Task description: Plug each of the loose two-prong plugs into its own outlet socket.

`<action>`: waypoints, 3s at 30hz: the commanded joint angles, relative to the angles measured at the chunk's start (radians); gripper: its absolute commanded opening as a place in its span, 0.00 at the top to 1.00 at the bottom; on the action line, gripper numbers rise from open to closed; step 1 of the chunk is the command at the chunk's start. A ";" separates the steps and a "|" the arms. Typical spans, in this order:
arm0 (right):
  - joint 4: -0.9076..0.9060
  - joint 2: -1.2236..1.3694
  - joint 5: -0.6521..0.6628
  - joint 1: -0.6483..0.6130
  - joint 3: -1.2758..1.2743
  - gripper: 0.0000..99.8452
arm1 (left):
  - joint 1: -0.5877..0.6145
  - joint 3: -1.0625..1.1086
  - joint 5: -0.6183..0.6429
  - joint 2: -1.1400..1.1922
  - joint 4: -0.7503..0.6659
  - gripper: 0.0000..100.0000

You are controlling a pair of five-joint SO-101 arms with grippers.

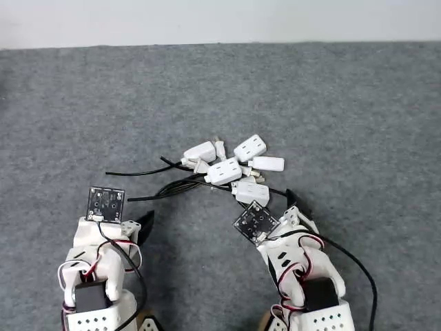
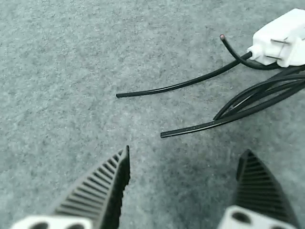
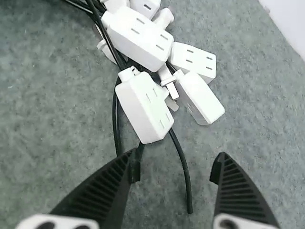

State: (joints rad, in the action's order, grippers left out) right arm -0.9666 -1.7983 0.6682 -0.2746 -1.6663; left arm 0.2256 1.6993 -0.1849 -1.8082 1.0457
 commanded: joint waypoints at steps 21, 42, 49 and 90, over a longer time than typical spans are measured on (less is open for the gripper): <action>0.473 -0.012 -0.519 0.777 -0.017 0.76 | 0.002 -0.016 -0.009 -0.005 0.005 0.66; 0.464 -0.013 -0.528 0.685 -0.017 0.76 | -0.003 -0.016 -0.008 -0.003 0.014 0.75; 0.426 -0.004 -0.522 0.671 -0.017 0.76 | -0.003 -0.016 -0.008 -0.003 0.014 0.75; 0.070 -0.010 -0.519 0.690 -0.017 0.76 | -0.003 -0.016 0.034 -0.005 -0.005 0.75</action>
State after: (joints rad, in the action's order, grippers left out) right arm -0.8915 -1.7983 0.1496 0.4051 -1.6663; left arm 0.2256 1.6993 -0.1634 -1.8082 1.0549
